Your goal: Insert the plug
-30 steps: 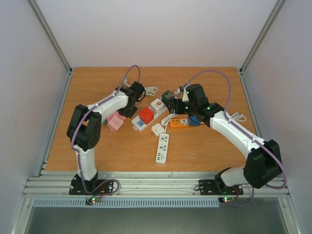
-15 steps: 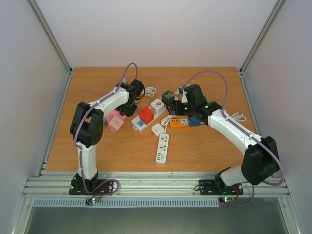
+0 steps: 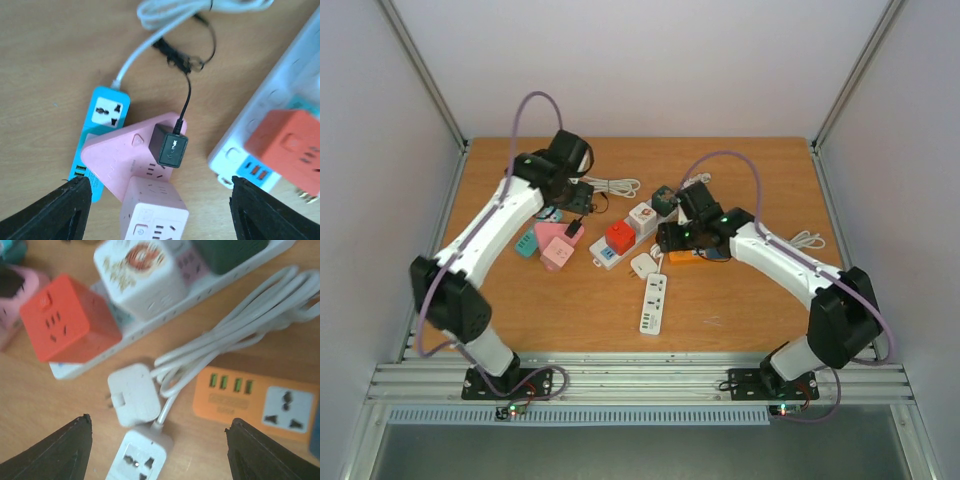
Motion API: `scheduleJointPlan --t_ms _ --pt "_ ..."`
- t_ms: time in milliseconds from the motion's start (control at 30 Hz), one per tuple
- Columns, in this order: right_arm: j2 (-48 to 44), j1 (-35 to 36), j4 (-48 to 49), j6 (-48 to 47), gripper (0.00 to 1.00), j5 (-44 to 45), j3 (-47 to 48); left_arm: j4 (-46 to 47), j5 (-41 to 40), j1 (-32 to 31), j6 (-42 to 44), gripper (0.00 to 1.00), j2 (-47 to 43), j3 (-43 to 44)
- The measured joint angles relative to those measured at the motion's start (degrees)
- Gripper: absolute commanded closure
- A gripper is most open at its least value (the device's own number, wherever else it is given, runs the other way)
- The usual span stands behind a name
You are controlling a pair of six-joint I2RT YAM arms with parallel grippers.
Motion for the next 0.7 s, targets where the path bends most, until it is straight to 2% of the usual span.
scheduleJointPlan --t_ms 133,300,467,700 --pt "3.13 5.14 -2.40 -1.16 0.27 1.92 0.11 5.42 3.26 -0.04 -2.19 0.24 -11.32 -6.40" --pt "8.74 9.97 -5.14 -2.67 0.30 3.28 1.11 13.42 7.74 -0.04 -4.81 0.24 -25.53 -19.39" --pt "15.69 12.33 -7.30 -5.55 0.27 5.07 6.45 17.22 9.11 -0.04 -5.20 0.24 -30.75 -26.34" --pt "22.03 12.81 -10.34 -10.12 0.26 7.26 10.60 19.32 4.81 -0.07 -4.70 0.24 -34.07 -31.63"
